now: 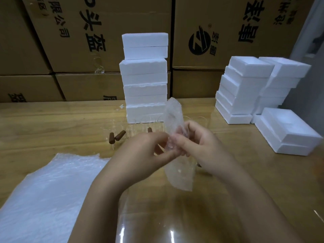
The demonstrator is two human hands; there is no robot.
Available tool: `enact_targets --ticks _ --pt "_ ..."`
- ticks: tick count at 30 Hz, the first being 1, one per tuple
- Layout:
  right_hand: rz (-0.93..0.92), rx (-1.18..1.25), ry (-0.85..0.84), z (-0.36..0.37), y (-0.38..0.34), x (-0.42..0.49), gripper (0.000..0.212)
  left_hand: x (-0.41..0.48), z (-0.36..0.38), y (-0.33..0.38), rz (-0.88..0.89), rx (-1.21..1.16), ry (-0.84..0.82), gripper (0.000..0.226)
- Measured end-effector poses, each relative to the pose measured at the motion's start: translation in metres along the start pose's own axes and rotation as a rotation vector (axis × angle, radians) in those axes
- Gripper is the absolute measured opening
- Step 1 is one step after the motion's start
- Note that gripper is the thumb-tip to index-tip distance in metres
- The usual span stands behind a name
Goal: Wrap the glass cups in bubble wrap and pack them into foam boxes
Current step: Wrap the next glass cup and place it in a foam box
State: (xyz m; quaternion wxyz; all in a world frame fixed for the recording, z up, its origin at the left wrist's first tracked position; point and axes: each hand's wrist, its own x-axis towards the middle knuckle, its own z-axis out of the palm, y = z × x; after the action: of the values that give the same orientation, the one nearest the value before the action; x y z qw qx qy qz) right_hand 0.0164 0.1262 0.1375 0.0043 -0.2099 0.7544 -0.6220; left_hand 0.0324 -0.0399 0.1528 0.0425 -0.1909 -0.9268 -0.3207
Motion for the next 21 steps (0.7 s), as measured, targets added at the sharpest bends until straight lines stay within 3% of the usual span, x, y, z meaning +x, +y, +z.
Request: enact_targets --ticks 4,8,10,12,14,17,18,21 --pt "0.073 -0.094 0.197 -0.01 0.001 0.004 0.016 -0.001 -0.007 -0.009 -0.092 -0.026 0.066 0.013" --pt "0.138 -0.515 0.473 -0.025 0.001 0.001 0.014 -0.003 -0.012 -0.013 -0.251 0.021 0.401 0.023" --pt "0.14 -0.775 0.507 -0.024 -0.003 -0.003 0.021 -0.003 -0.012 -0.011 -0.301 0.095 0.567 0.027" --pt "0.068 -0.887 0.518 -0.018 -0.009 -0.007 0.031 -0.004 -0.01 -0.005 -0.306 0.129 0.65 0.028" --pt "-0.181 -0.882 0.556 -0.007 -0.018 -0.013 0.034 -0.004 -0.006 0.001 -0.274 0.121 0.654 0.028" --pt "-0.513 -0.841 0.445 0.013 -0.032 -0.021 0.014 -0.003 0.0 0.011 -0.217 0.115 0.625 0.027" --pt "-0.505 -0.849 0.362 0.017 -0.031 -0.022 0.012 -0.003 0.001 0.014 -0.197 0.117 0.622 0.026" --pt "-0.218 -0.833 0.085 0.021 -0.023 -0.017 0.02 -0.007 0.004 0.025 -0.153 0.109 0.612 0.019"
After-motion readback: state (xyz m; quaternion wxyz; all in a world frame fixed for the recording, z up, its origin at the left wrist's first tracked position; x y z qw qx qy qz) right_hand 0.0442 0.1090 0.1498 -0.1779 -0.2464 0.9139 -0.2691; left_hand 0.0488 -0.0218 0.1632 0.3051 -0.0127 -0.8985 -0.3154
